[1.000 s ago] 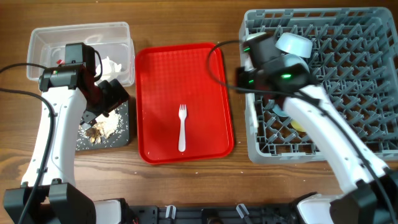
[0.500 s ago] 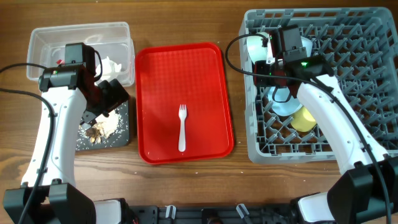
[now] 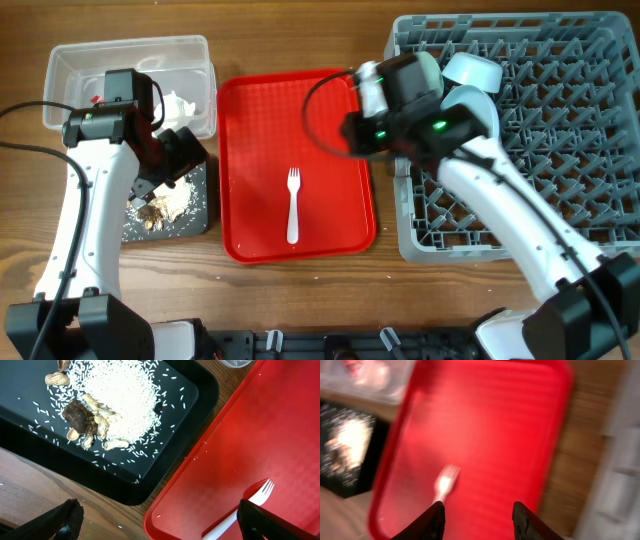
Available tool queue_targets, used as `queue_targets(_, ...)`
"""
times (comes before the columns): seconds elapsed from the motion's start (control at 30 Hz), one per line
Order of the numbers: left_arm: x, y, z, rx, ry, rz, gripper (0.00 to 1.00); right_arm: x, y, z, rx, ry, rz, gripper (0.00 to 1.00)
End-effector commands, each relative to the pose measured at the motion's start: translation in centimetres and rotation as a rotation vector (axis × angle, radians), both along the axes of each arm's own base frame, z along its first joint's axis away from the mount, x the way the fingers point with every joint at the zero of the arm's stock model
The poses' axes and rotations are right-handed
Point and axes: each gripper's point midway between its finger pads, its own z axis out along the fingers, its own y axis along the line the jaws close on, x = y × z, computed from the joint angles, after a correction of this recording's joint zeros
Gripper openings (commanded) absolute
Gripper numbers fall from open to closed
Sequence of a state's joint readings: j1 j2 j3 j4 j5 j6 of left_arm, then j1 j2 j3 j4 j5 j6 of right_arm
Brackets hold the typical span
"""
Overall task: Sort waste into correct bins and load items into the dishwasher rack
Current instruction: 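Grasp the white fork on the red tray with the right gripper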
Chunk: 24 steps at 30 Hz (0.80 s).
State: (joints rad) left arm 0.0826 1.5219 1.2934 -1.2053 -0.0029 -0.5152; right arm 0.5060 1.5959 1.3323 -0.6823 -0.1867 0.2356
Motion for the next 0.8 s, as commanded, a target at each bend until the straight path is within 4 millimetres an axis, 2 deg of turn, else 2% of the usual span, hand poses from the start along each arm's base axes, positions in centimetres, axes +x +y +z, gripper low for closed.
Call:
queue_targets(0.0, -0.1, 0.4, 0.6, 0.013, -0.02, 0.023, 1.0, -1.1, 4.4, -2.5, -0.021, 0.04, -0.015, 0.53)
queue_targets(0.13, -0.1, 0.4, 0.6, 0.012, -0.02, 0.023, 1.0, -1.5, 7.3, -7.8, -0.142, 0.034, -0.072, 0.58)
queue_targets(0.2, -0.1, 0.4, 0.6, 0.013, -0.02, 0.023, 1.0, -1.3, 7.7, -9.5, -0.179, 0.025, -0.11, 0.59)
queue_targets(0.3, -0.1, 0.4, 0.6, 0.013, -0.02, 0.023, 1.0, -1.5, 9.3, -12.4, -0.195, 0.031, -0.103, 0.59)
queue_targets(0.4, -0.1, 0.4, 0.6, 0.013, -0.021, 0.023, 1.0, -1.8, 10.3, -14.3, -0.204, 0.04, -0.091, 0.59)
queue_targets(0.6, -0.1, 0.4, 0.6, 0.013, -0.021, 0.023, 1.0, -2.5, 9.3, -17.1, -0.259, 0.091, -0.159, 0.56)
queue_targets(0.73, -0.1, 0.4, 0.6, 0.012, -0.02, 0.023, 1.0, -3.2, 8.8, -18.6, -0.286, 0.137, -0.176, 0.45)
queue_targets(0.77, -0.1, 0.4, 0.6, 0.013, -0.02, 0.023, 1.0, -3.4, 8.5, -18.7, -0.296, 0.147, -0.184, 0.36)
